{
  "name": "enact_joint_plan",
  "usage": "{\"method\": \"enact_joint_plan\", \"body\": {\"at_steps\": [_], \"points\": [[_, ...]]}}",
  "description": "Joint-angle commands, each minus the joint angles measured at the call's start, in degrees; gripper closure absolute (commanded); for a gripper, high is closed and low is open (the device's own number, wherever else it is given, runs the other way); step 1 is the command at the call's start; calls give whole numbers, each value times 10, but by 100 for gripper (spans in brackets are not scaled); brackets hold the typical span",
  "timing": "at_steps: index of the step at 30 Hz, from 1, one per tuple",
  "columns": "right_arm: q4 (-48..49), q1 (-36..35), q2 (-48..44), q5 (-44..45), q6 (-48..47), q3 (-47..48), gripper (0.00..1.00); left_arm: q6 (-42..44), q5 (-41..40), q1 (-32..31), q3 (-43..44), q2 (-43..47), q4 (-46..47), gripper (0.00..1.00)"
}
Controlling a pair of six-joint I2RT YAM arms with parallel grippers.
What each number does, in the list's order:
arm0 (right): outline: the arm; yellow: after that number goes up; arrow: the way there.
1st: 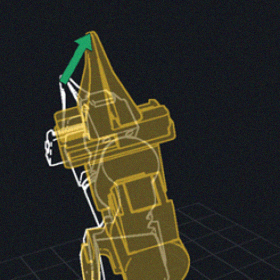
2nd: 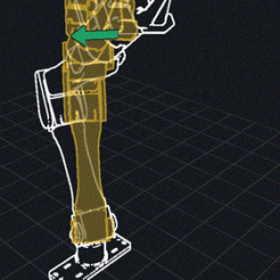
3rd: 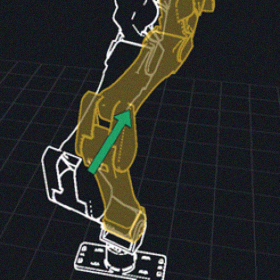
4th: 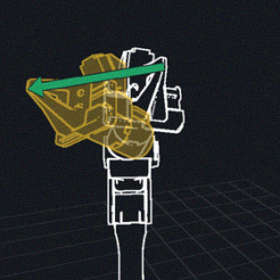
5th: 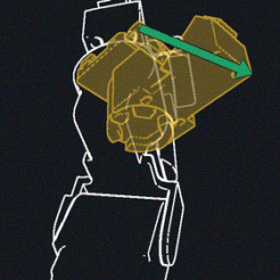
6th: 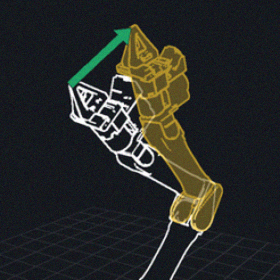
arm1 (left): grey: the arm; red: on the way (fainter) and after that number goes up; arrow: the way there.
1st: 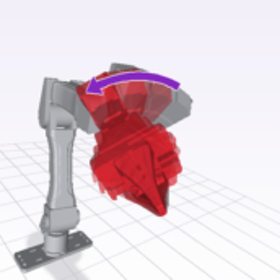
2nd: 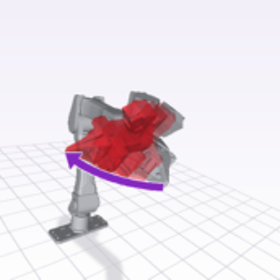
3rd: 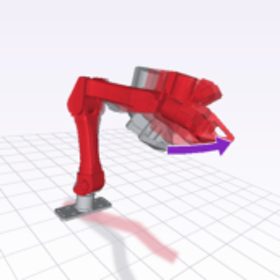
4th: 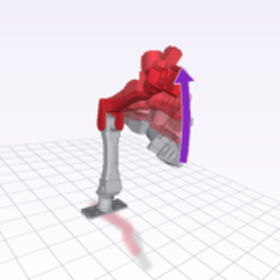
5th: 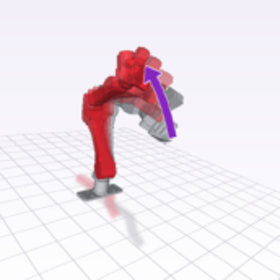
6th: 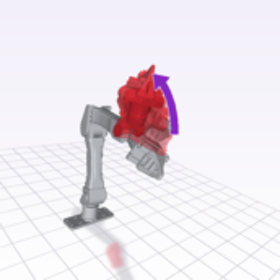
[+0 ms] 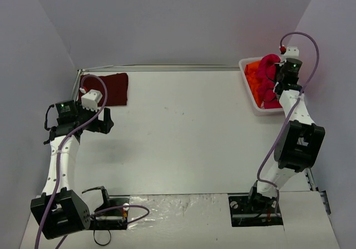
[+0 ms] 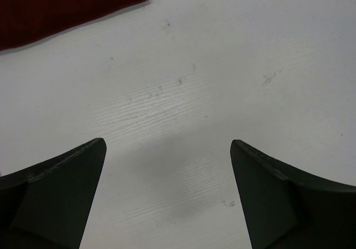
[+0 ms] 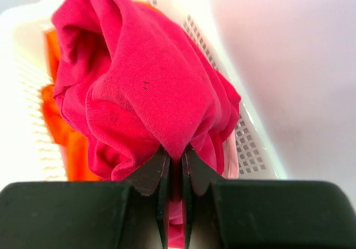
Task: Fold and stack the t-shirts
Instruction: Grab crumpled tshirt from bin with the right arm
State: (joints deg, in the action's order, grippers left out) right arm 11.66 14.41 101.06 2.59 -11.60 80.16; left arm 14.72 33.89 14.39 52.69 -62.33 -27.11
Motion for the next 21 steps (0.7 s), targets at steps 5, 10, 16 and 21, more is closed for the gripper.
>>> {"method": "enact_joint_plan", "body": {"at_steps": [5, 10, 16, 21], "points": [[9, -60, -109, -13, -4, -53, 100, 0, 31, 4, 5, 22, 12, 6], [-12, -117, -177, 0, -11, -46, 100, 0, 38, 4, 4, 23, 12, 6], [-103, -203, -220, -20, -8, 98, 100, -3, 37, 3, 5, 29, 12, 6], [-209, -253, -262, -169, 1, 184, 100, -3, 36, 5, 5, 34, 13, 6]]}}
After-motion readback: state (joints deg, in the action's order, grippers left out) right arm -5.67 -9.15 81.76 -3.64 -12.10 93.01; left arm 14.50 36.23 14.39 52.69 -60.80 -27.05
